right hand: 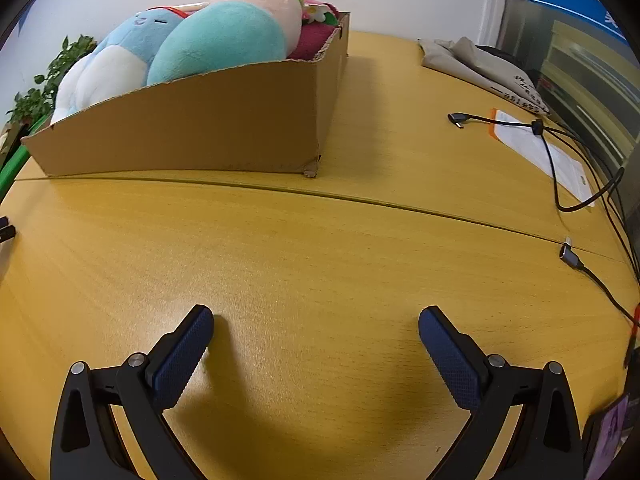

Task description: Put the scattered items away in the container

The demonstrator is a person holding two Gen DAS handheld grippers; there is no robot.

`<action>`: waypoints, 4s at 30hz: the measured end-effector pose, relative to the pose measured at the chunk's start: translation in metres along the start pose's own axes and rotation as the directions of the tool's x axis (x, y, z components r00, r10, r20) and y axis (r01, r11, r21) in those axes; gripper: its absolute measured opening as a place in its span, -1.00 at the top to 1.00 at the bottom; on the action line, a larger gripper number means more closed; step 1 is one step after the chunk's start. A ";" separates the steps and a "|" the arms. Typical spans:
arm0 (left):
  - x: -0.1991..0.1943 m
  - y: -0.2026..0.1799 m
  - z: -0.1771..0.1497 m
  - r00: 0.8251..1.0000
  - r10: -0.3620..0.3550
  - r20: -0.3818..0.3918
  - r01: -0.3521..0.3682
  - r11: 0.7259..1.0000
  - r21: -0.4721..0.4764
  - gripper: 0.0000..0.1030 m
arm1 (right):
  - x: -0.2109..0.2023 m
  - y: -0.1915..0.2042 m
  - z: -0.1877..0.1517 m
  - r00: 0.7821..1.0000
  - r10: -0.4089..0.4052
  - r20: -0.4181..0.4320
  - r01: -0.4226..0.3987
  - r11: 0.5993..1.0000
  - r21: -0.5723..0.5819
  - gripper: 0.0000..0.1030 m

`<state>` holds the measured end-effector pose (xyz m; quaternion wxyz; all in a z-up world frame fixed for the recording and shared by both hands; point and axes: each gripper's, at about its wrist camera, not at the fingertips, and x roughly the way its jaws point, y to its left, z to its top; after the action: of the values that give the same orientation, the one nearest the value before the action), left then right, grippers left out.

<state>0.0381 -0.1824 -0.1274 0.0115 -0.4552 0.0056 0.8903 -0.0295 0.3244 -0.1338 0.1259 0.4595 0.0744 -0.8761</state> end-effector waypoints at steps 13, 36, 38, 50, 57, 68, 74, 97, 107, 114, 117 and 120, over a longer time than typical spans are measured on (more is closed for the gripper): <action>0.014 0.022 0.020 1.000 -0.015 0.000 0.015 1.000 0.013 -1.00 | -0.007 -0.009 -0.013 0.998 0.060 0.026 -0.058 0.995 -0.078 -1.00; 0.012 0.052 0.010 0.979 -0.202 -0.027 0.202 0.941 0.272 -1.00 | -0.015 -0.045 -0.027 0.982 0.190 0.008 -0.181 0.950 -0.256 -1.00; 0.012 0.052 0.010 0.979 -0.202 -0.027 0.202 0.941 0.272 -1.00 | -0.015 -0.044 -0.027 0.982 0.190 0.008 -0.181 0.950 -0.256 -1.00; 0.012 0.050 0.009 0.979 -0.202 -0.025 0.201 0.941 0.272 -1.00 | -0.015 -0.044 -0.028 0.982 0.189 0.009 -0.180 0.950 -0.256 -1.00; 0.013 0.050 0.009 0.979 -0.202 -0.025 0.201 0.941 0.272 -1.00 | -0.015 -0.044 -0.028 0.982 0.189 0.009 -0.180 0.950 -0.256 -1.00; 0.013 0.050 0.009 0.979 -0.202 -0.025 0.201 0.941 0.272 -1.00 | -0.015 -0.044 -0.028 0.982 0.188 0.009 -0.180 0.950 -0.256 -1.00; 0.013 0.050 0.009 0.979 -0.202 -0.025 0.201 0.941 0.272 -1.00 | -0.015 -0.044 -0.028 0.982 0.188 0.009 -0.180 0.950 -0.256 -1.00; 0.013 0.049 0.009 0.979 -0.202 -0.025 0.201 0.941 0.273 -1.00 | -0.015 -0.042 -0.028 0.986 0.165 0.015 -0.158 0.961 -0.225 -1.00; 0.009 0.045 0.006 0.979 -0.202 -0.024 0.201 0.941 0.273 -1.00 | -0.015 -0.042 -0.028 0.986 0.165 0.015 -0.158 0.961 -0.226 -1.00; 0.009 0.045 0.006 0.979 -0.202 -0.024 0.201 0.941 0.273 -1.00 | -0.015 -0.042 -0.028 0.986 0.165 0.015 -0.157 0.961 -0.226 -1.00; 0.010 0.045 0.006 0.979 -0.202 -0.024 0.200 0.941 0.273 -1.00 | -0.015 -0.042 -0.028 0.986 0.165 0.015 -0.157 0.961 -0.226 -1.00; 0.010 0.044 0.006 0.979 -0.201 -0.024 0.200 0.941 0.273 -1.00 | -0.015 -0.042 -0.028 0.986 0.165 0.015 -0.157 0.961 -0.226 -1.00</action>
<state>0.0265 -0.2266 -0.1317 0.1652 -0.4455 0.0824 0.8760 -0.0113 0.3740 -0.1366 0.2489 0.4322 0.1328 -0.8565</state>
